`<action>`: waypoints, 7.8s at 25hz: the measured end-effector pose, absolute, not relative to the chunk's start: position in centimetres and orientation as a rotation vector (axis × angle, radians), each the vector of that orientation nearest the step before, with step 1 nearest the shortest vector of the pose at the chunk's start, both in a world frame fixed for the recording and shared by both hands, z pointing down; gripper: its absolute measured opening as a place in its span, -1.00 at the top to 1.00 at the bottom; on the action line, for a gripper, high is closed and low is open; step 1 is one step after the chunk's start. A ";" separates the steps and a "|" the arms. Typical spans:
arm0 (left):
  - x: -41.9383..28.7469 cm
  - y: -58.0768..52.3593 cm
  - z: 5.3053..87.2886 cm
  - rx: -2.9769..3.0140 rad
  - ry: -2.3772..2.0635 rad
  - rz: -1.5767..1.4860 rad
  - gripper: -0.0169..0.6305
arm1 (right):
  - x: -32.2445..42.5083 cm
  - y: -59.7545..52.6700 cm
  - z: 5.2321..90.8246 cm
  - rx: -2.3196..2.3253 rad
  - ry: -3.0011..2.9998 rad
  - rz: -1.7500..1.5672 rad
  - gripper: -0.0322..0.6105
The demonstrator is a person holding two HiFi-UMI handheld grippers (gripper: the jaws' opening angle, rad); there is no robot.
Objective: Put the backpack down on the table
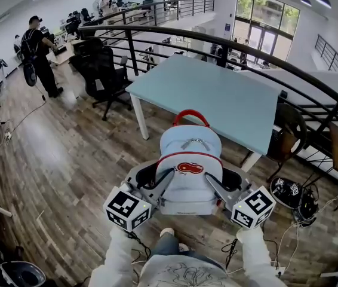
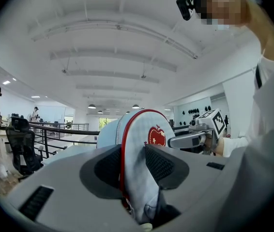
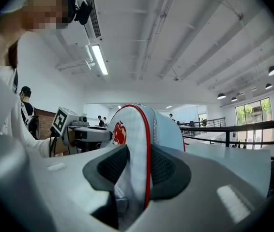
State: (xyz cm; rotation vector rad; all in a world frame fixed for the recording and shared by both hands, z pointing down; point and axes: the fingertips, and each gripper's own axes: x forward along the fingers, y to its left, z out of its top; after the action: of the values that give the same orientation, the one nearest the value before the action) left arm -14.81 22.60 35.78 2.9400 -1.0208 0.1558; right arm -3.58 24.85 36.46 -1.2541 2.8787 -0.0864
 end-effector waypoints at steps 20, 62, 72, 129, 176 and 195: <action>-9.5 -5.8 36.8 2.985 -0.831 0.139 0.49 | 1.3 -2.1 37.1 -1.425 2.801 -0.083 0.46; 7.0 -43.2 39.3 2.971 -0.765 0.214 0.49 | 17.5 -38.9 39.7 -1.498 2.837 -0.103 0.46; 13.7 -52.0 41.8 2.945 -0.798 0.288 0.49 | 24.2 -47.7 42.1 -1.539 2.881 -0.089 0.46; 17.9 -60.4 55.4 2.738 -0.925 0.494 0.42 | 29.3 -57.0 55.6 -1.678 3.011 -0.195 0.29; 7.5 -55.6 38.5 2.775 -1.297 -0.023 0.68 | 26.6 -50.0 38.7 -1.977 2.403 0.070 0.82; 7.4 -53.9 37.2 2.796 -1.367 -0.005 0.84 | 27.1 -48.3 37.7 -2.049 2.298 0.065 0.86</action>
State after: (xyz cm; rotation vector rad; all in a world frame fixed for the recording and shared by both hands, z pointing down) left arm 7.36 -53.87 37.25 2.7961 -1.3672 -0.0053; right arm 27.09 -48.28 37.69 -2.0491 2.2979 0.0651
